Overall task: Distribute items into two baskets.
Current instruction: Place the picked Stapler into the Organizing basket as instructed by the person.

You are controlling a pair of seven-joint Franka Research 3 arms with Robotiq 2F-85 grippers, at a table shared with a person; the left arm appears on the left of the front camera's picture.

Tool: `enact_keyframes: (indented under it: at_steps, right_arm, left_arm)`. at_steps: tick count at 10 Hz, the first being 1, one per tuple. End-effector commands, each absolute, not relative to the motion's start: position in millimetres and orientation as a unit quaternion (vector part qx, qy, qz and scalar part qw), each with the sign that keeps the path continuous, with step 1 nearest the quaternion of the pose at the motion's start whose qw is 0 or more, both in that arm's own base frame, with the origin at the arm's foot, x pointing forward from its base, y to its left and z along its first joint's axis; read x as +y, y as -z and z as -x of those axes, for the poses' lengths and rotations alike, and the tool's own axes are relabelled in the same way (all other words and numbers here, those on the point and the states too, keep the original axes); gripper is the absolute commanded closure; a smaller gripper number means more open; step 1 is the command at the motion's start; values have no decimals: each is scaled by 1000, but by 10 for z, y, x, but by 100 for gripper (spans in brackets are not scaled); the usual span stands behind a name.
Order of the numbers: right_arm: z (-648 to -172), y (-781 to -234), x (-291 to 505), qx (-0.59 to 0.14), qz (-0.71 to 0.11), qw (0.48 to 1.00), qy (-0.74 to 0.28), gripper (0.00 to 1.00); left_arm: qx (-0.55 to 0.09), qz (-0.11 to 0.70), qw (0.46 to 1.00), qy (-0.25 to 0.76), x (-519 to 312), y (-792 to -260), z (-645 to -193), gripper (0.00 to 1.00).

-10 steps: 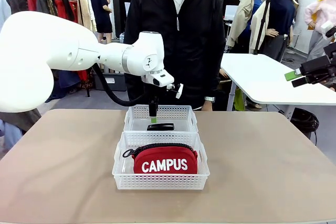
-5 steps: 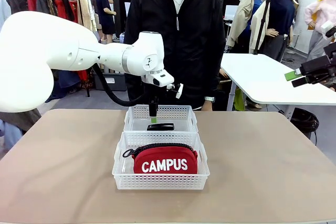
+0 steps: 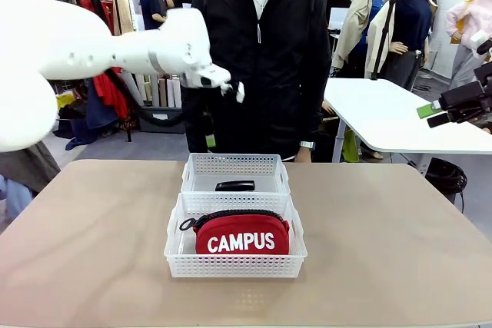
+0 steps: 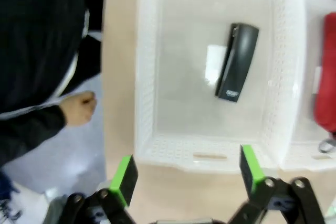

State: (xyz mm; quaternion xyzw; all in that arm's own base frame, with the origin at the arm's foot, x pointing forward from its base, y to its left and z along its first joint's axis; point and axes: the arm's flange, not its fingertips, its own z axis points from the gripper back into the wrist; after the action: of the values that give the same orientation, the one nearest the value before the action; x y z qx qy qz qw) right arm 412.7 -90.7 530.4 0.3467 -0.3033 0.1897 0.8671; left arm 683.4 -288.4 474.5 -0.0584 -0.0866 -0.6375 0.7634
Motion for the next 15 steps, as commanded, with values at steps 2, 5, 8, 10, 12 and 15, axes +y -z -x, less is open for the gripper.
enact_keyframes:
  at_steps: [2, 5, 8, 10, 12, 15]
  right_arm:
    - [-4126, -5317, -898, -306, -349, 865, -192, 0]
    - [-4126, -5317, -898, -306, -349, 865, -192, 0]
    - [-4126, -5317, -898, -306, -349, 865, -192, 0]
    - [-4126, -5317, -898, -306, -349, 865, -192, 0]
    - [-4126, -5317, -898, -306, -349, 865, -192, 0]
    - [-4126, -5317, -898, -306, -349, 865, -192, 0]
  left_arm:
    - [-126, 113, 840, 516, -2160, -5208, -6795, 0]
    - [-153, 157, 881, 419, -1231, -5484, -6512, 0]
    - [-196, 189, 898, 344, -514, -5568, -5899, 0]
    - [-227, 216, 902, 298, -120, -5545, -5552, 0]
    - [-259, 253, 896, 257, 253, -5426, -5306, 0]
    - [-308, 308, 874, 216, 708, -5267, -5077, 0]
